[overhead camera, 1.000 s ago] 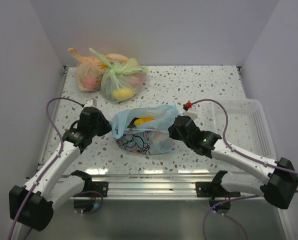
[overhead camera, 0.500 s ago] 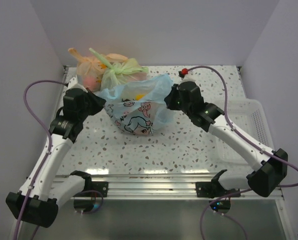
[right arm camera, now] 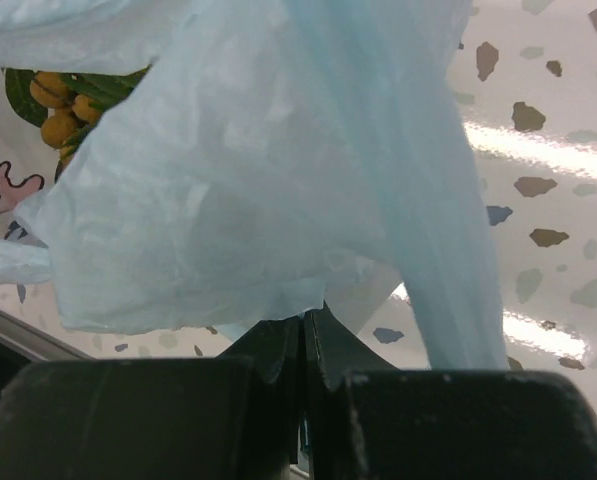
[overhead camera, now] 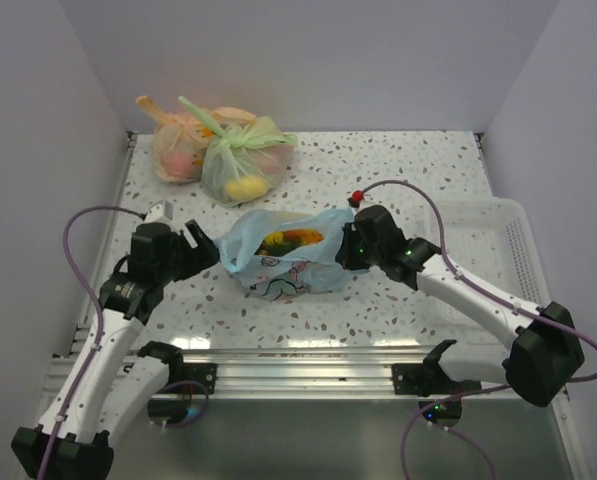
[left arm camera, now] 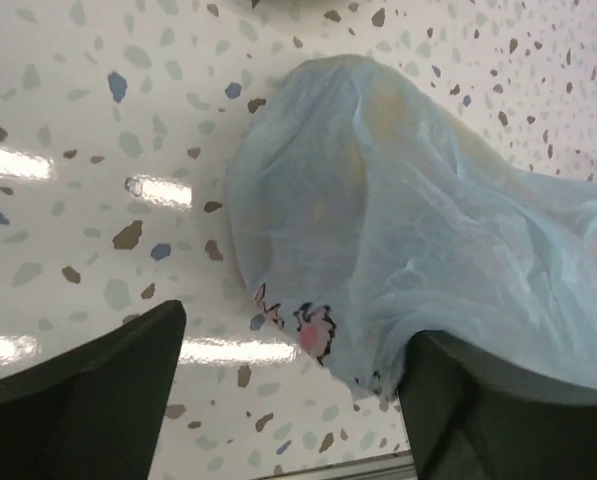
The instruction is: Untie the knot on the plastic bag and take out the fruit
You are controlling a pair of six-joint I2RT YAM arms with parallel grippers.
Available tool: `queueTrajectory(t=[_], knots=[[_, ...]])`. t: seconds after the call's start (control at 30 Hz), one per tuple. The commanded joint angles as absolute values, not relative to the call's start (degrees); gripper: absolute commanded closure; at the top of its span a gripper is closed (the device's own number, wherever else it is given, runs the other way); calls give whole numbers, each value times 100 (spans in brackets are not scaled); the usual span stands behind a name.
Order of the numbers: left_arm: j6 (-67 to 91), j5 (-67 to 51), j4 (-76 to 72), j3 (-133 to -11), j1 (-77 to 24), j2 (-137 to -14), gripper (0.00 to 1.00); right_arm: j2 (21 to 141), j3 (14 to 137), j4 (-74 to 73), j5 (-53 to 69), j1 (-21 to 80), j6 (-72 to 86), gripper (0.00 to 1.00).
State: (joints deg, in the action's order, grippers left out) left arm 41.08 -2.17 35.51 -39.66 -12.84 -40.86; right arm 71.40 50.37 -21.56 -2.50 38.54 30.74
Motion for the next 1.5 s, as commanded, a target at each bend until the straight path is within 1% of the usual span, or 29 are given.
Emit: queueTrajectory(t=[0.0,0.07,0.13,0.23,0.4,0.47,0.5,0.53,0.57,0.6,0.77,0.97,1.0,1.07,1.17,1.33,1.47], knots=[[2904,281,4207,-5768,-1222,-4437,9,6733,5010,-2434,-545,3762,2663,100],[2516,124,4402,-6334,-1222,-4770,0,6697,5036,-2443,-545,3762,2602,100],[1918,-165,4578,-7009,-1222,-4991,0,6671,5080,-2452,-510,3762,2593,100],[1372,-676,4815,-7679,-1222,-5361,0,6697,5168,-2487,-448,3762,2540,100],[923,-1019,4642,-8112,-1257,-5730,0,6697,5291,-2522,-369,3771,2479,100],[862,-1168,4509,-8191,-1397,-5905,0,6689,5291,-2514,-352,3779,2461,100],[870,-1117,4396,-8235,-1693,-5985,0,6697,5291,-2514,-352,3779,2470,100],[861,-977,4377,-8331,-1931,-6064,0,6706,5291,-2514,-352,3779,2478,100],[870,-436,4377,-8410,-2229,-6299,0,6706,5265,-2514,-360,3779,2470,100],[853,-196,4412,-8576,-2702,-6432,0,6706,5247,-2496,-369,3788,2478,100],[888,955,4404,-9043,-3357,-7188,0,6706,5221,-2487,-378,3832,2496,100],[528,1493,4526,-9641,-3998,-7961,0,6706,5203,-2452,-404,3850,2496,100],[371,1807,4631,-9633,-4225,-8076,0,6715,5203,-2435,-404,3858,2505,100],[212,2360,4737,-9467,-4411,-8348,0,6715,5194,-2435,-396,3858,2514,100],[298,2855,4738,-9001,-4544,-8464,0,6689,5159,-2435,-378,3867,2514,100],[360,3023,4123,-7990,-4535,-8279,0,6609,5080,-2452,-404,3867,2496,100],[518,3855,3850,-7630,-4491,-8367,0,6592,4993,-2452,-431,3867,2452,100]])
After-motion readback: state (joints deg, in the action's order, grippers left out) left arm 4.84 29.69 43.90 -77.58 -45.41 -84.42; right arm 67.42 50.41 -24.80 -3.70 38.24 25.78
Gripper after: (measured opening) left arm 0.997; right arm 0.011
